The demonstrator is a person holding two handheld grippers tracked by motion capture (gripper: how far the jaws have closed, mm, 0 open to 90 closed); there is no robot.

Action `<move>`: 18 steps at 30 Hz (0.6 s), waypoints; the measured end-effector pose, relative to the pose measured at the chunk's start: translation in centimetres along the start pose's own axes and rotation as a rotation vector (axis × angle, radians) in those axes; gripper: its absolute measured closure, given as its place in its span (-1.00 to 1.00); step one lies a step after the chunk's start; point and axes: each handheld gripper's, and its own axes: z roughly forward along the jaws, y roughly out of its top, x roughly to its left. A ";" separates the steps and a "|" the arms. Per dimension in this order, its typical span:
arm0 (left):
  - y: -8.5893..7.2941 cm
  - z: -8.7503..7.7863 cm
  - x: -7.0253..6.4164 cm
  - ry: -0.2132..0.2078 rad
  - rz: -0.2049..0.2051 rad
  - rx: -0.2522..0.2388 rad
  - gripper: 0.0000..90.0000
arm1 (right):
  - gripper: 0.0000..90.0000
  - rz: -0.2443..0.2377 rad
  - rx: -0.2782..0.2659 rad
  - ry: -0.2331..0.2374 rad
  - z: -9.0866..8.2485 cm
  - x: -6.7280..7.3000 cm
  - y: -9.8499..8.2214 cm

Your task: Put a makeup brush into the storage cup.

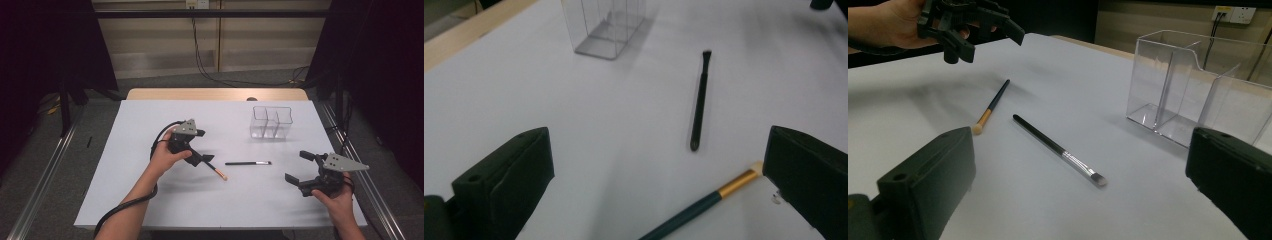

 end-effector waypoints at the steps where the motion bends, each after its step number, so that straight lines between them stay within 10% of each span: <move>1: 0.1 0.0 0.0 0.000 0.001 0.018 -1.00 | -1.00 0.000 0.000 0.000 0.0 0.0 0.0; 18: 0.7 0.8 0.9 -0.044 0.003 0.272 -1.00 | -1.00 0.003 0.000 0.002 0.0 -0.1 0.0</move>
